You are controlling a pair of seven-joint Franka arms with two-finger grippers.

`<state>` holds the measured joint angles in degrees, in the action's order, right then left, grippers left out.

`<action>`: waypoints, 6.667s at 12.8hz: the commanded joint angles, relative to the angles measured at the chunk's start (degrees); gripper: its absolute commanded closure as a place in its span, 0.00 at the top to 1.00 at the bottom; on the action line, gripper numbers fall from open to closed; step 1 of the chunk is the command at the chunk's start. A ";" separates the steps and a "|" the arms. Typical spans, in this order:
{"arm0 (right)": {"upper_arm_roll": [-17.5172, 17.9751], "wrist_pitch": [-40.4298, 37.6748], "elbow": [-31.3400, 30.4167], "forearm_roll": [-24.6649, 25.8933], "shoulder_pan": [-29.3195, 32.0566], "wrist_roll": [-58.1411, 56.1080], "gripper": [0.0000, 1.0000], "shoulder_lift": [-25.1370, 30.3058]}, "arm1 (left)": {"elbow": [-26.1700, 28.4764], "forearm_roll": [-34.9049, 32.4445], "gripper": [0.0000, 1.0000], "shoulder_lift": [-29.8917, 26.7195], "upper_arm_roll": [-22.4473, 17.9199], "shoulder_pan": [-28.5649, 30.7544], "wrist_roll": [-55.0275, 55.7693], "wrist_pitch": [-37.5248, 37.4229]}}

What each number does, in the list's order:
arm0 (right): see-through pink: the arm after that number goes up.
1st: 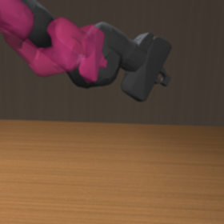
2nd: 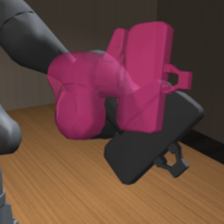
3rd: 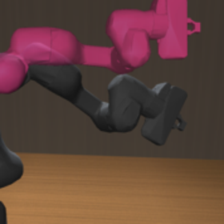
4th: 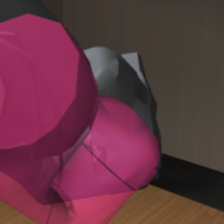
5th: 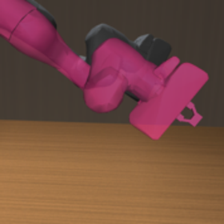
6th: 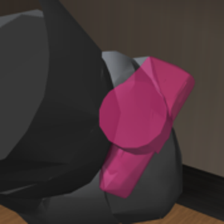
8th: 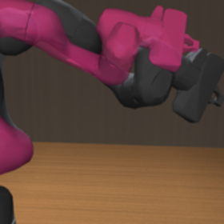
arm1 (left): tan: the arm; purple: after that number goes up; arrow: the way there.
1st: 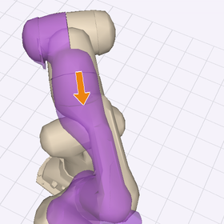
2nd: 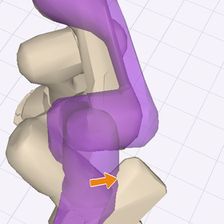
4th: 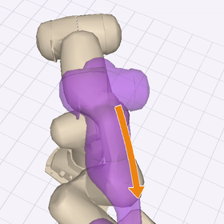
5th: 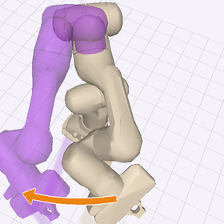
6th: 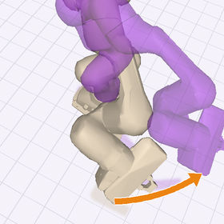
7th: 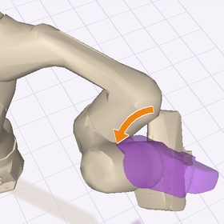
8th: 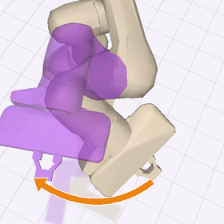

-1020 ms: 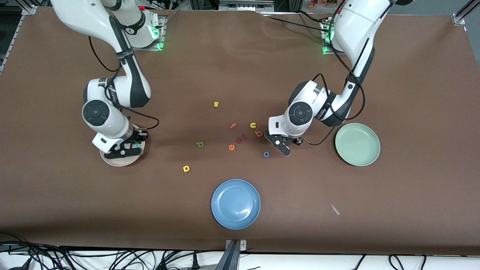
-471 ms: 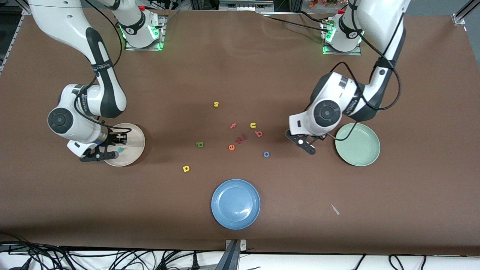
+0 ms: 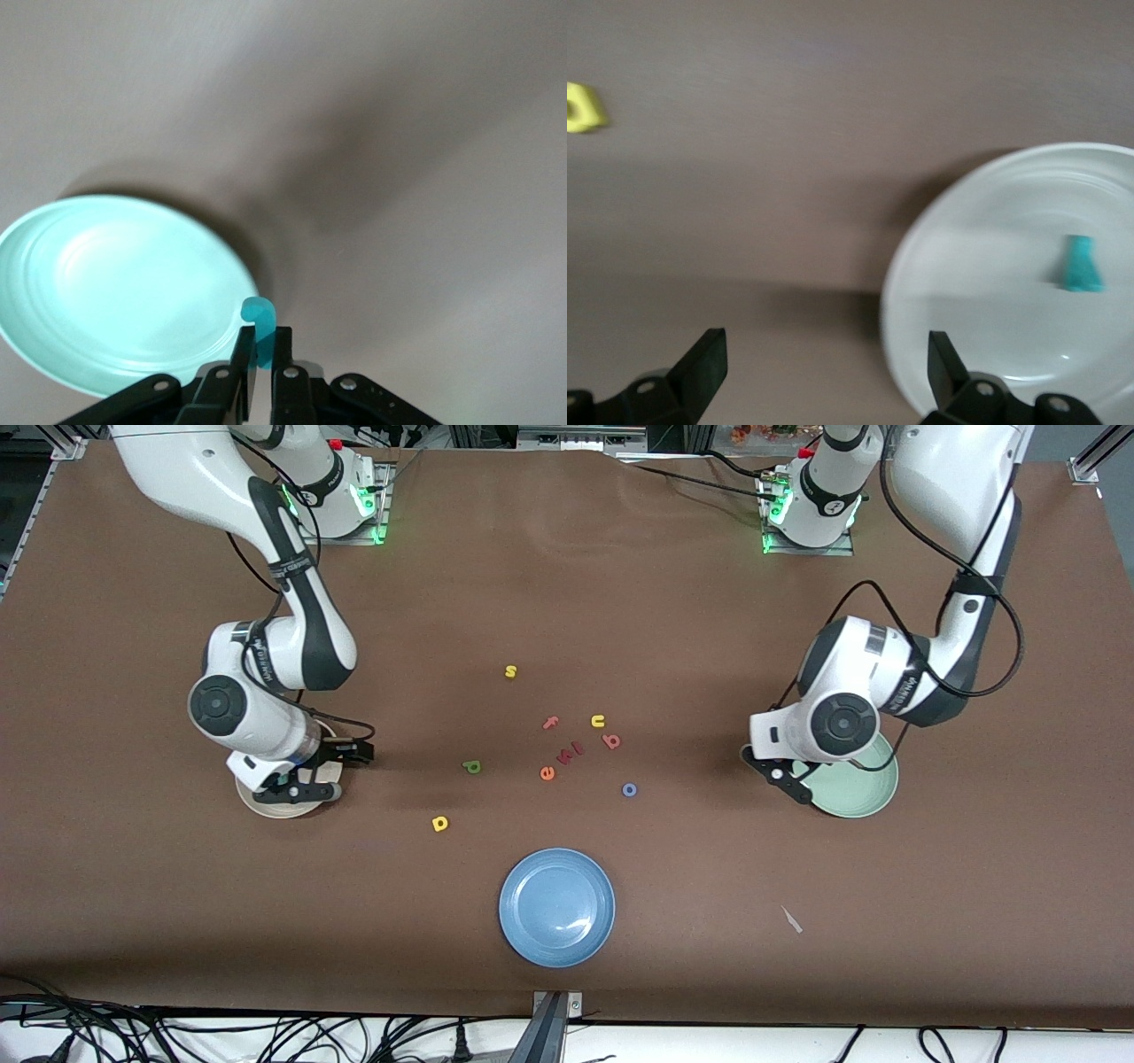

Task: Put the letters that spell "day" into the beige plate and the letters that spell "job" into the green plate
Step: 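Drop the cyan letters onto the beige and green plates with both grippers, then grasp the yellow a with the right gripper, blue o with the left, then place the yellow a on beige plate, blue o on green plate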

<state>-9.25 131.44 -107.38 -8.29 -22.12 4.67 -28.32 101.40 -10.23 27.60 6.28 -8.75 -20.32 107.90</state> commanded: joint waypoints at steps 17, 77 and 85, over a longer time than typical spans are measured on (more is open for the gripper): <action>6.52 -3.65 29.76 -0.50 -2.05 2.27 0.99 -23.89 | 10.23 -5.95 1.00 0.80 1.02 12.71 -14.31 16.65; -10.96 -8.14 -5.38 -0.50 -1.52 -24.69 0.04 3.80 | -23.44 -1.02 0.00 19.88 6.56 -11.03 63.65 14.64; -4.57 -10.69 1.72 -1.98 -0.82 -9.30 1.00 0.37 | -20.64 -1.02 0.00 12.23 6.47 -3.29 42.57 -4.27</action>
<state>-16.72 122.16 -108.82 -8.87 -22.31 -12.44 -27.18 77.03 -10.13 43.02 12.55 -12.89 25.98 106.15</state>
